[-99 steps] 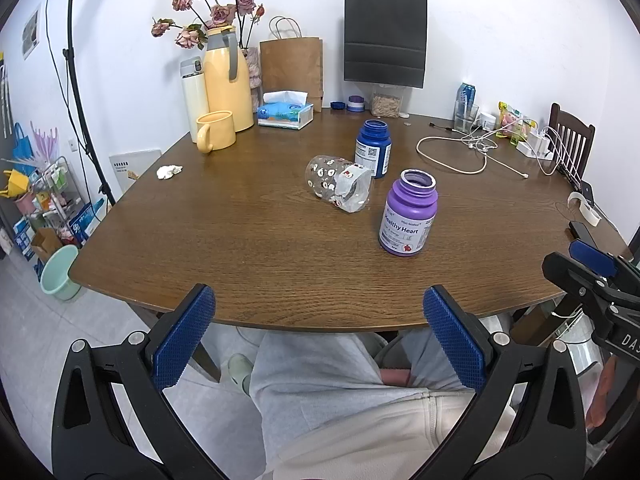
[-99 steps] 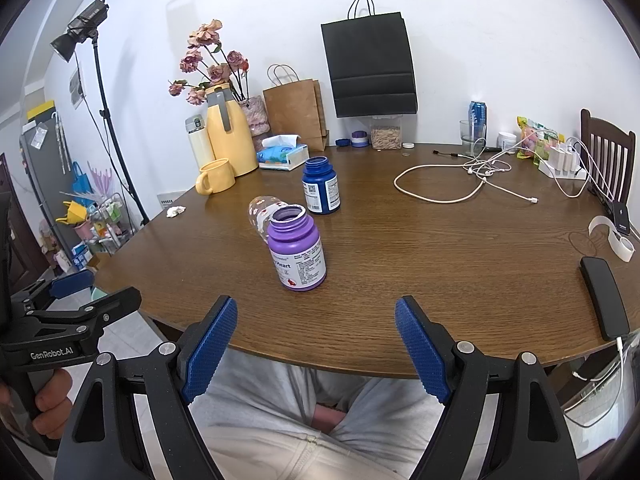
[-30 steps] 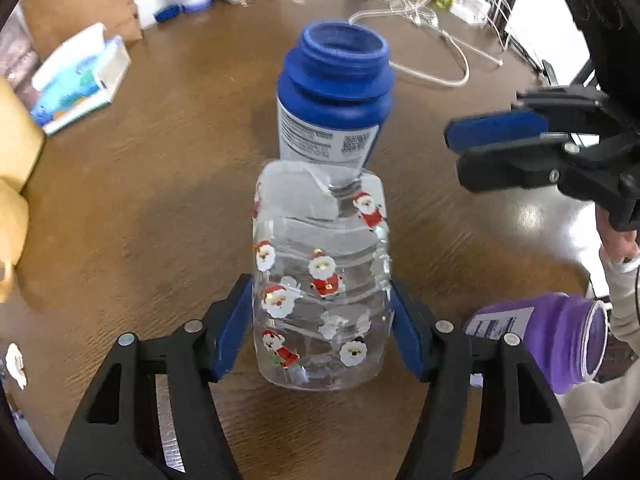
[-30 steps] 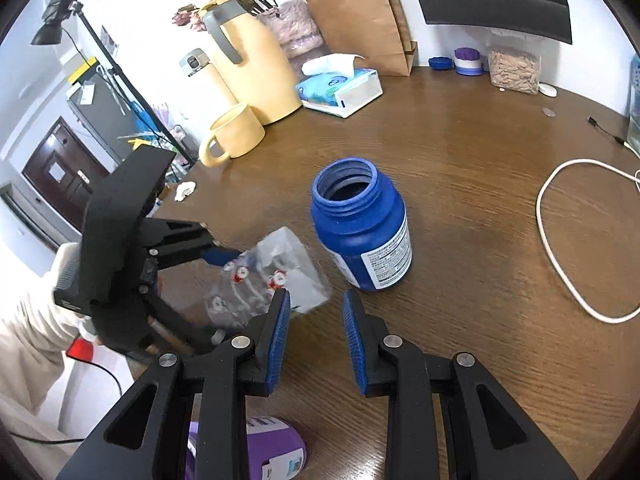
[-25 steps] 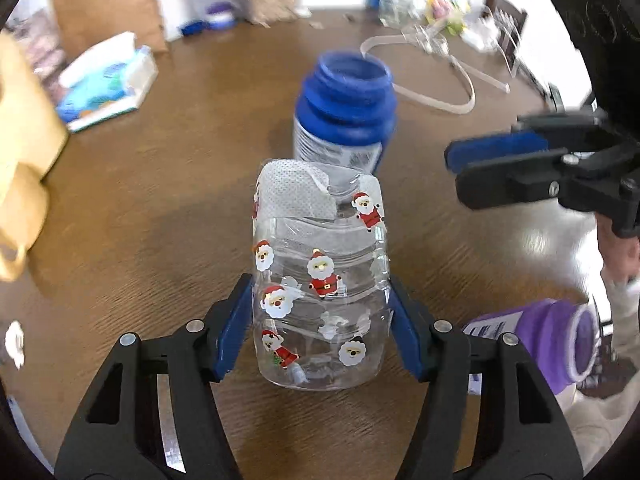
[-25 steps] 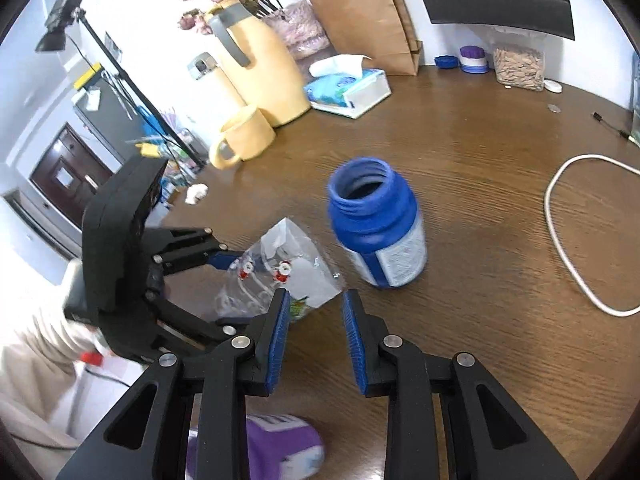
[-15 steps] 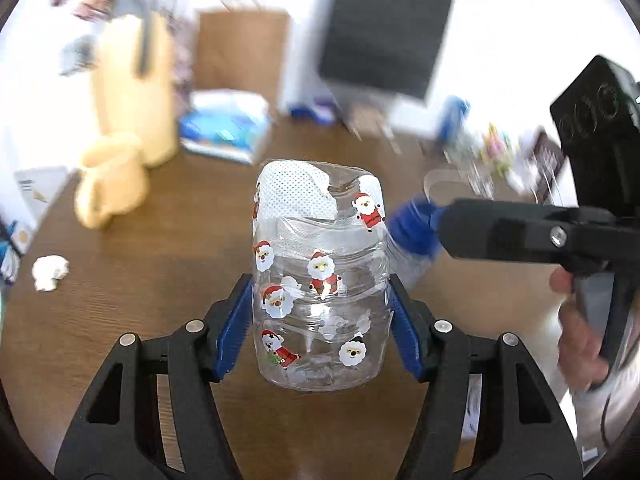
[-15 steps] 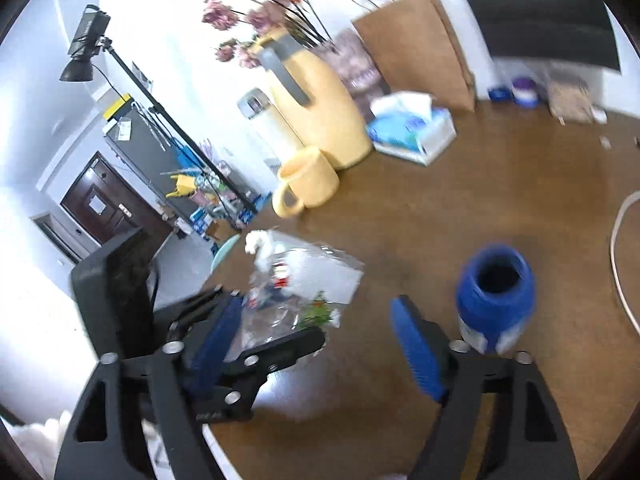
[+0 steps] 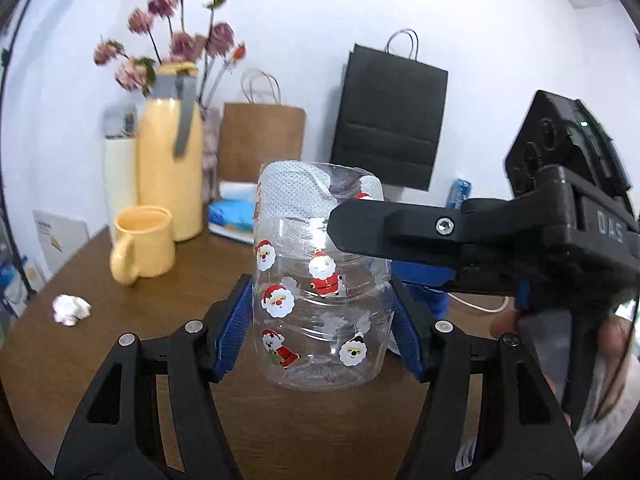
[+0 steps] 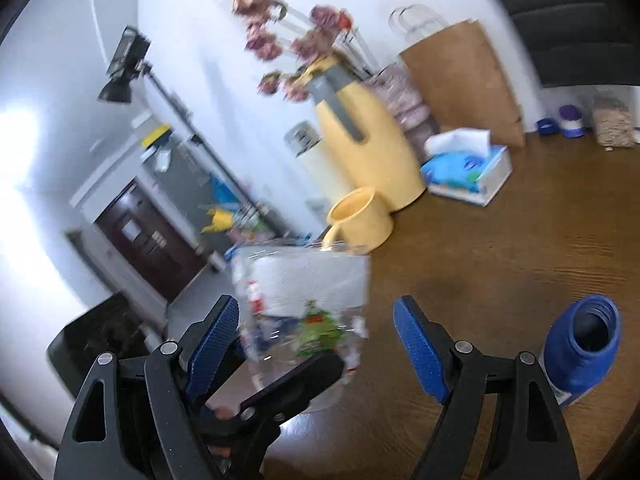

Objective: Flip cup upright
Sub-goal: 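Hold the cup upright in the left gripper and lift it, then grasp the cup with the right gripper while the left gripper releases it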

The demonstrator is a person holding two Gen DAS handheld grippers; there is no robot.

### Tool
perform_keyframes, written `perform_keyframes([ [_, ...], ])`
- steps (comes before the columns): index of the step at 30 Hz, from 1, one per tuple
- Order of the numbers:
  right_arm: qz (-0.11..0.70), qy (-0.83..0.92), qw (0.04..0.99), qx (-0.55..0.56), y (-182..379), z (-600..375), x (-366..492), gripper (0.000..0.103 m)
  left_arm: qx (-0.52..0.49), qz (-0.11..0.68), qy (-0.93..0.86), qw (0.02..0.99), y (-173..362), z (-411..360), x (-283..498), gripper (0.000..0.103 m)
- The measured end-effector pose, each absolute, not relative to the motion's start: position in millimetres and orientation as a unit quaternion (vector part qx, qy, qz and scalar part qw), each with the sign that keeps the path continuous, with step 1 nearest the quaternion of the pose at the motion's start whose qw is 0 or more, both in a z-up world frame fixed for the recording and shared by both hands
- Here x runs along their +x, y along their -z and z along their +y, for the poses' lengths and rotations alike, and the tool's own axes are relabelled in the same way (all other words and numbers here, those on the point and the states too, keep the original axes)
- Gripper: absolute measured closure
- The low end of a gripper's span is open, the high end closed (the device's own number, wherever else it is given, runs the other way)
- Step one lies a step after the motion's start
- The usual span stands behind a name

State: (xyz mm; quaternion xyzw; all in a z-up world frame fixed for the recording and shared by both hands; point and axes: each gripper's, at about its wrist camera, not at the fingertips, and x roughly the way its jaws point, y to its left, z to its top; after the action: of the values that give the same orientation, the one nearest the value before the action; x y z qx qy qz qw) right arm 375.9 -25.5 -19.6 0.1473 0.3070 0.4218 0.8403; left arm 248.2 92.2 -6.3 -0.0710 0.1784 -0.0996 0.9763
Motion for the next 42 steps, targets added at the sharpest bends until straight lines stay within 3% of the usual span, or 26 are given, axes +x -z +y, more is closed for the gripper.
perform_keyframes([
  [12, 0.217, -0.336, 0.917, -0.003, 5.0, 23.8, 305.0, 0.019, -0.097, 0.165, 0.074, 0.979, 14.5, 120.0, 229.1, 0.043],
  [22, 0.113, -0.317, 0.938, 0.082, -13.8, -44.1, 269.3, 0.019, -0.098, 0.14, 0.137, 0.976, -5.6, 80.7, 227.3, 0.042],
  [28, 0.017, -0.271, 0.954, 0.129, -8.5, -109.5, 248.1, 0.019, -0.118, 0.167, 0.192, 0.96, -11.2, 26.9, 238.6, 0.042],
  [38, 0.229, -0.264, 0.911, 0.218, 26.6, -201.7, 324.8, 0.019, -0.041, 0.227, 0.241, 0.943, 12.8, -89.0, 277.9, 0.042],
  [39, 0.249, -0.276, 0.902, 0.219, 28.2, -209.7, 331.2, 0.02, -0.03, 0.225, 0.244, 0.943, 13.2, -96.8, 278.0, 0.042],
  [40, 0.262, -0.281, 0.897, 0.22, 29.0, -217.2, 335.6, 0.028, -0.023, 0.225, 0.25, 0.942, 13.5, -102.6, 278.2, 0.041],
  [42, 0.282, -0.29, 0.888, 0.218, 29.7, -228.8, 339.4, 0.031, -0.021, 0.231, 0.254, 0.939, 14.9, -111.0, 280.6, 0.039],
])
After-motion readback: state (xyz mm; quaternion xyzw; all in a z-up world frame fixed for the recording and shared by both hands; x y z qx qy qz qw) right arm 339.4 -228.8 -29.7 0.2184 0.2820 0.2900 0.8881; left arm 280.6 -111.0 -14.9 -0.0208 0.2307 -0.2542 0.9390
